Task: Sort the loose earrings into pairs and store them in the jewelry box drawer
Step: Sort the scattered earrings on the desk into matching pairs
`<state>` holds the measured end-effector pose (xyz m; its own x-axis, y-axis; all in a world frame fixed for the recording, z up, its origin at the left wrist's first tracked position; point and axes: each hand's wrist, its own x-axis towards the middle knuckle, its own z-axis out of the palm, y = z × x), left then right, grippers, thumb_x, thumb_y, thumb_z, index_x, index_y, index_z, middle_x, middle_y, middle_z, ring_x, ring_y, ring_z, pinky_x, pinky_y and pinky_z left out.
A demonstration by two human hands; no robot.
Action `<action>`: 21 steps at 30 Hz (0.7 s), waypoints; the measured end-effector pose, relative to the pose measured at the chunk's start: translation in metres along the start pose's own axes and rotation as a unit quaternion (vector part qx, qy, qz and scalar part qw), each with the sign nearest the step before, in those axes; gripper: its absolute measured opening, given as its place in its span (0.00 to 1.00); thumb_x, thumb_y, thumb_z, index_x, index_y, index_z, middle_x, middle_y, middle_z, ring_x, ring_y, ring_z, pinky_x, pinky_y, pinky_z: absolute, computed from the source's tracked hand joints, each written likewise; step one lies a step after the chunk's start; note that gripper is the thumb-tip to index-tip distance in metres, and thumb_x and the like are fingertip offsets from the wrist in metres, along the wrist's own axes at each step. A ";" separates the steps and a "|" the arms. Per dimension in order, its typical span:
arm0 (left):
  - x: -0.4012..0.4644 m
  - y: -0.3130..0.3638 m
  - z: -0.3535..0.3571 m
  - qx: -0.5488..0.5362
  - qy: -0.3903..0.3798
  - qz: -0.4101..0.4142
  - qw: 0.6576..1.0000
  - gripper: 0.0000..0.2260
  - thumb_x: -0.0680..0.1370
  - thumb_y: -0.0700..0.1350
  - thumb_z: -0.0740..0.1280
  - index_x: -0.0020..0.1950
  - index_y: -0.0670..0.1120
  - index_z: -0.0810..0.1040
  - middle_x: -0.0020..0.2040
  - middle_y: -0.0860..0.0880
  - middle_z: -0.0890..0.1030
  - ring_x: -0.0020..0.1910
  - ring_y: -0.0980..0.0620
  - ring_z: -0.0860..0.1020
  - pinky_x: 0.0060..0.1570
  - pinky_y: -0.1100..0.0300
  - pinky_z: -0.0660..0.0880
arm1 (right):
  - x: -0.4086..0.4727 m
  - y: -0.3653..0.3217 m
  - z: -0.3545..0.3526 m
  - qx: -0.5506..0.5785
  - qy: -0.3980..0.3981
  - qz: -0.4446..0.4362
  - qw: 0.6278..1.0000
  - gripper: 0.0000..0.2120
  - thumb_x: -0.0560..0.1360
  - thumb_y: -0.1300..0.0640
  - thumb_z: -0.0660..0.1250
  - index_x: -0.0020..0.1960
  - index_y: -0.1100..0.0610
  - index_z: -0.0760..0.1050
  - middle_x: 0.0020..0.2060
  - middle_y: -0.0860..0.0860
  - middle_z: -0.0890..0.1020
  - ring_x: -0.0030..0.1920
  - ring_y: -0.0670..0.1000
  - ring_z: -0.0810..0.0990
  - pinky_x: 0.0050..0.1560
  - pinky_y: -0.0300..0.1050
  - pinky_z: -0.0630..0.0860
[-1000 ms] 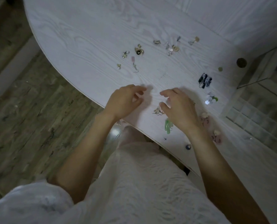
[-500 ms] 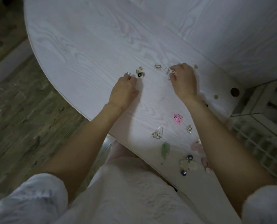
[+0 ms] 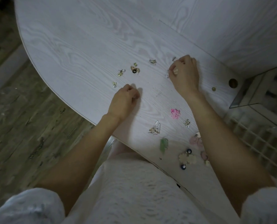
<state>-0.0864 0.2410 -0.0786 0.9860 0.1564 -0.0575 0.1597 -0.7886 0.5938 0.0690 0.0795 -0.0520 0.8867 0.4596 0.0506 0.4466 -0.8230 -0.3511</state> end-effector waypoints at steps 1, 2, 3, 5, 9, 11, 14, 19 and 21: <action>-0.001 0.002 0.002 -0.003 -0.001 -0.005 1.000 0.05 0.74 0.35 0.65 0.48 0.39 0.79 0.48 0.41 0.77 0.41 0.43 0.76 0.42 0.55 0.74 | -0.008 0.000 -0.004 0.050 0.015 0.002 0.999 0.04 0.74 0.60 0.66 0.46 0.61 0.77 0.53 0.57 0.76 0.55 0.55 0.72 0.54 0.42 0.70; -0.002 0.003 0.003 -0.007 0.001 -0.010 1.000 0.05 0.74 0.35 0.65 0.48 0.40 0.79 0.47 0.41 0.77 0.40 0.44 0.76 0.42 0.55 0.74 | -0.018 -0.001 -0.008 0.100 0.021 0.007 0.995 0.04 0.74 0.60 0.66 0.46 0.62 0.76 0.53 0.57 0.77 0.55 0.54 0.73 0.55 0.39 0.68; -0.003 0.005 0.005 -0.010 0.001 -0.014 1.000 0.05 0.74 0.35 0.65 0.48 0.40 0.79 0.47 0.42 0.76 0.40 0.44 0.76 0.42 0.55 0.75 | -0.030 -0.001 -0.012 0.143 0.022 0.017 0.989 0.05 0.73 0.61 0.66 0.46 0.62 0.75 0.53 0.57 0.78 0.55 0.53 0.74 0.54 0.38 0.68; -0.004 0.008 0.009 -0.014 -0.001 -0.014 1.000 0.08 0.74 0.35 0.65 0.50 0.41 0.80 0.47 0.42 0.76 0.41 0.45 0.76 0.42 0.54 0.75 | -0.053 -0.002 -0.015 0.200 0.012 0.048 0.979 0.05 0.73 0.60 0.67 0.46 0.62 0.75 0.55 0.55 0.79 0.55 0.49 0.75 0.54 0.37 0.69; -0.003 0.023 0.021 -0.034 -0.007 -0.009 0.999 0.12 0.74 0.37 0.66 0.57 0.45 0.78 0.48 0.45 0.77 0.42 0.50 0.75 0.42 0.61 0.71 | -0.091 -0.001 0.001 0.184 -0.039 0.062 0.980 0.05 0.73 0.60 0.67 0.42 0.60 0.73 0.49 0.55 0.82 0.51 0.52 0.77 0.52 0.46 0.74; 0.002 0.033 0.028 -0.049 -0.002 -0.020 0.999 0.13 0.74 0.39 0.67 0.59 0.46 0.77 0.48 0.45 0.77 0.43 0.50 0.77 0.43 0.60 0.72 | -0.099 -0.002 0.009 0.117 -0.059 0.044 0.990 0.05 0.73 0.59 0.68 0.42 0.60 0.74 0.45 0.55 0.82 0.51 0.54 0.75 0.50 0.48 0.74; 0.008 0.049 0.037 -0.080 -0.013 -0.037 0.996 0.15 0.73 0.41 0.68 0.60 0.46 0.77 0.50 0.45 0.78 0.47 0.49 0.78 0.48 0.59 0.73 | -0.100 -0.003 0.012 0.068 -0.053 0.039 0.996 0.06 0.74 0.57 0.68 0.45 0.60 0.76 0.46 0.55 0.80 0.55 0.56 0.72 0.54 0.45 0.69; 0.008 0.059 0.041 -0.086 -0.020 -0.028 0.996 0.15 0.74 0.42 0.67 0.61 0.46 0.76 0.53 0.44 0.78 0.49 0.47 0.78 0.51 0.55 0.75 | -0.099 0.007 0.003 0.117 -0.052 0.074 0.989 0.10 0.74 0.59 0.67 0.55 0.59 0.75 0.53 0.54 0.77 0.52 0.53 0.75 0.53 0.44 0.71; 0.008 0.055 0.039 -0.059 -0.017 -0.032 0.998 0.16 0.74 0.42 0.68 0.61 0.45 0.76 0.53 0.43 0.77 0.50 0.45 0.77 0.51 0.54 0.74 | -0.100 0.008 0.000 0.136 -0.075 0.057 0.986 0.13 0.74 0.62 0.67 0.58 0.59 0.74 0.54 0.55 0.76 0.48 0.50 0.75 0.51 0.40 0.72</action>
<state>-0.0681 0.1760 -0.0778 0.9752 0.1824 -0.1257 0.2187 -0.7023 0.6775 -0.0165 0.0270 -0.0593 0.8920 0.4311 -0.1355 0.2793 -0.7617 -0.5847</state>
